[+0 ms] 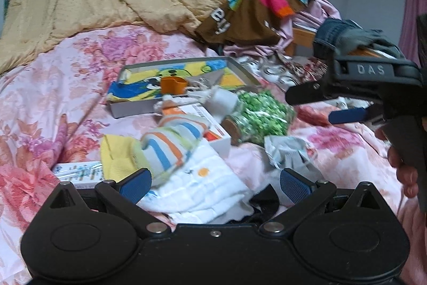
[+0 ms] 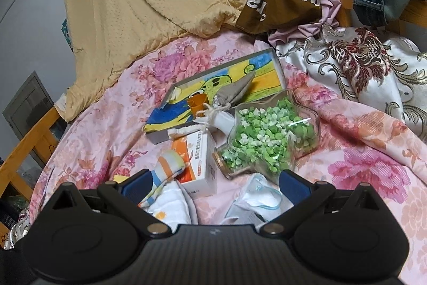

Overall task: Organize soft objects
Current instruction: 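Reach left tool toward black cloth while right tool reaches grey face mask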

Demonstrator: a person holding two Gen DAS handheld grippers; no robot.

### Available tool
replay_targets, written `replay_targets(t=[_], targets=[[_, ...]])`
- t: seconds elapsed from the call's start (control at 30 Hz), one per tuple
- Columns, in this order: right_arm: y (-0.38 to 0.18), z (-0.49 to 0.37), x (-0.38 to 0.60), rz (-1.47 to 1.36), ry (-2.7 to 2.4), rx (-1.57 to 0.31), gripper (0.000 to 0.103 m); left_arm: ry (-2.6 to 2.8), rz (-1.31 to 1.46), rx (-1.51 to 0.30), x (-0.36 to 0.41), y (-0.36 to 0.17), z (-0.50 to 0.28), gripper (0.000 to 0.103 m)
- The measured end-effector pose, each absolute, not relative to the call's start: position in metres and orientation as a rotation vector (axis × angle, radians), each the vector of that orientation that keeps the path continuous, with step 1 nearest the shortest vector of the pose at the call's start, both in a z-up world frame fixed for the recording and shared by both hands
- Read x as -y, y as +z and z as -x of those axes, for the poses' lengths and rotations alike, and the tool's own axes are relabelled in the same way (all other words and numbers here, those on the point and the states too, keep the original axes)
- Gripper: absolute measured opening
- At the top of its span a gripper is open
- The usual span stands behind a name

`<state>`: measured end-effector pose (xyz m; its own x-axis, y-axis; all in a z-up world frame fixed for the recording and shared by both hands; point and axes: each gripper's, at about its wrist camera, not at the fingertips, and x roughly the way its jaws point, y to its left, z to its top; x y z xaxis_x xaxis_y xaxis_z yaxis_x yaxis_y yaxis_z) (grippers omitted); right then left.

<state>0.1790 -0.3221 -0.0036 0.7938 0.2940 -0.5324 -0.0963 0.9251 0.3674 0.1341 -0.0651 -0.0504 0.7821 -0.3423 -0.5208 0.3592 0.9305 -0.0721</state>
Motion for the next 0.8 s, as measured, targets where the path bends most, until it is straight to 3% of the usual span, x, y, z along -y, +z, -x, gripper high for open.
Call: replay_targets(t=[0.8], targets=[[-0.032,-0.197,0.327,-0.393,0.187,-0.857,0.103,-0.633,0.053,-0.818,0.08,-0.084,-0.142,0.102]])
